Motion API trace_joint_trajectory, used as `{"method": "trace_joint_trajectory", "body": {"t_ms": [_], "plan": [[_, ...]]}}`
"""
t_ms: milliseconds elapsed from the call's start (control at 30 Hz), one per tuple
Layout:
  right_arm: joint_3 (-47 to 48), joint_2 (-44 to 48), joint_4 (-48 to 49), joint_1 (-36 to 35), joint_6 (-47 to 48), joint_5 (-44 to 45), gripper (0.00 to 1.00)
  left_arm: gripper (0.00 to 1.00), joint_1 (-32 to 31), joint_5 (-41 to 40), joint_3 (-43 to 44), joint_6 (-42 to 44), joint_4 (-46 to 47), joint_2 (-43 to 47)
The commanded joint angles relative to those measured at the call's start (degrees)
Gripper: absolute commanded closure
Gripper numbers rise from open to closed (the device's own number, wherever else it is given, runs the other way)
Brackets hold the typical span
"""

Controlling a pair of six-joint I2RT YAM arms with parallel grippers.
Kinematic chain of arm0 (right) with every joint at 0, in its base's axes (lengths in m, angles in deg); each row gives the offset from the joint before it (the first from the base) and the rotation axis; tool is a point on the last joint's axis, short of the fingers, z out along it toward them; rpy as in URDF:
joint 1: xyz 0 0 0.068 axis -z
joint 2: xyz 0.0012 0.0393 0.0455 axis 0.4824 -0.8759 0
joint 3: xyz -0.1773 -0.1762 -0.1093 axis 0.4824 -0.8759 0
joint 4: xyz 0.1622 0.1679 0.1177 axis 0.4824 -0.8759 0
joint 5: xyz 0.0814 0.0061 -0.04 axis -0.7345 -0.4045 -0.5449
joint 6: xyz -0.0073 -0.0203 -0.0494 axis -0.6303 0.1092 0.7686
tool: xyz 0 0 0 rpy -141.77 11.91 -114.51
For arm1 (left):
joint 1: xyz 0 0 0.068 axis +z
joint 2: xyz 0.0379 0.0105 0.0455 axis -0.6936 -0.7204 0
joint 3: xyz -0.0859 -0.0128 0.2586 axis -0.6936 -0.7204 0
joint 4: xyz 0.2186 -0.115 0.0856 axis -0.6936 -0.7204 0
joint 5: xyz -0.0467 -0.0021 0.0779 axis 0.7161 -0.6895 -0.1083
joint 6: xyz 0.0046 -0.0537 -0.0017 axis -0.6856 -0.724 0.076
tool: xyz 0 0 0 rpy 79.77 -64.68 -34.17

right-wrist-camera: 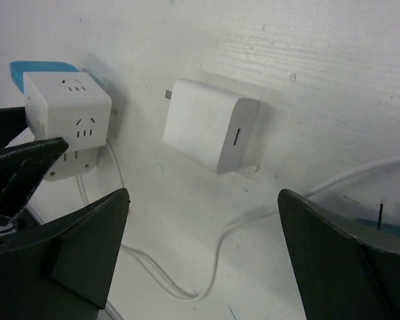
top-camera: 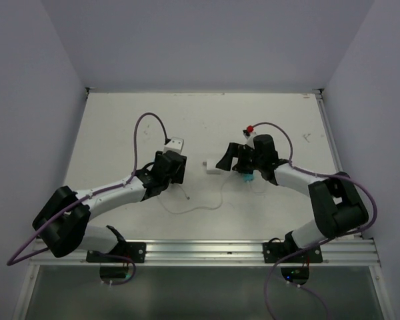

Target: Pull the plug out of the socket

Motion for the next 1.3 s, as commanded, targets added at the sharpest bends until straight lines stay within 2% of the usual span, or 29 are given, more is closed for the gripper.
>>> {"method": "trace_joint_trajectory", "body": {"t_ms": [0, 67, 133, 167, 233, 267, 400, 467, 633, 867, 967, 1267], "plan": [[-0.13, 7.44, -7.48, 0.23, 8.47, 4.72, 0.01, 0.78, 0.22, 3.28, 1.83, 2.32, 1.89, 0.87], [-0.74, 11.13, -8.89, 0.23, 9.98, 5.51, 0.01, 0.68, 0.22, 3.89, 2.09, 2.24, 1.54, 1.49], [-1.53, 13.59, -9.16, 0.14, 11.74, 5.51, 0.01, 0.62, 0.14, 4.25, 2.44, 2.24, 1.45, 2.01], [-1.8, 14.13, -9.07, 0.05, 12.18, 5.6, 0.01, 0.56, 0.14, 4.42, 2.44, 2.06, 1.45, 2.19], [-2.24, 14.83, -9.07, -0.04, 12.97, 5.6, 0.01, 0.51, 0.14, 4.95, 2.62, 2.06, 1.71, 2.54], [-2.5, 15.1, -8.98, -0.12, 13.41, 5.6, 0.01, 0.43, 0.14, 5.12, 2.71, 1.98, 1.71, 2.63], [-2.24, 15.45, -9.59, -2.66, 15.51, 6.56, 0.01, 0.27, 0.05, 6.18, 3.06, 1.54, 1.62, 3.42], [-1.98, 15.36, -10.12, -3.64, 15.7, 7.27, 0.01, 0.15, 0.14, 5.92, 2.97, 0.92, 1.45, 3.77], [-2.24, 15.54, -10.04, -6.97, 16.4, 8.85, 0.01, 0.01, 0.05, 6.35, 2.44, -0.22, 1.62, 5.09], [0.31, 15.72, -9.95, -13.48, 22.28, 11.75, 0.01, 0.01, 0.66, 6.71, 5.16, -3.65, -0.92, 10.36], [2.5, 13.79, -8.81, -16.03, 25.44, 12.63, 0.01, 0.0, 3.03, 5.92, 6.4, -5.49, -3.82, 13.61], [14.27, 1.59, -7.66, -26.74, 37.65, 18.95, 0.01, 0.01, 18.39, 8.99, 3.95, -4.8, -10.77, 22.14]]}}
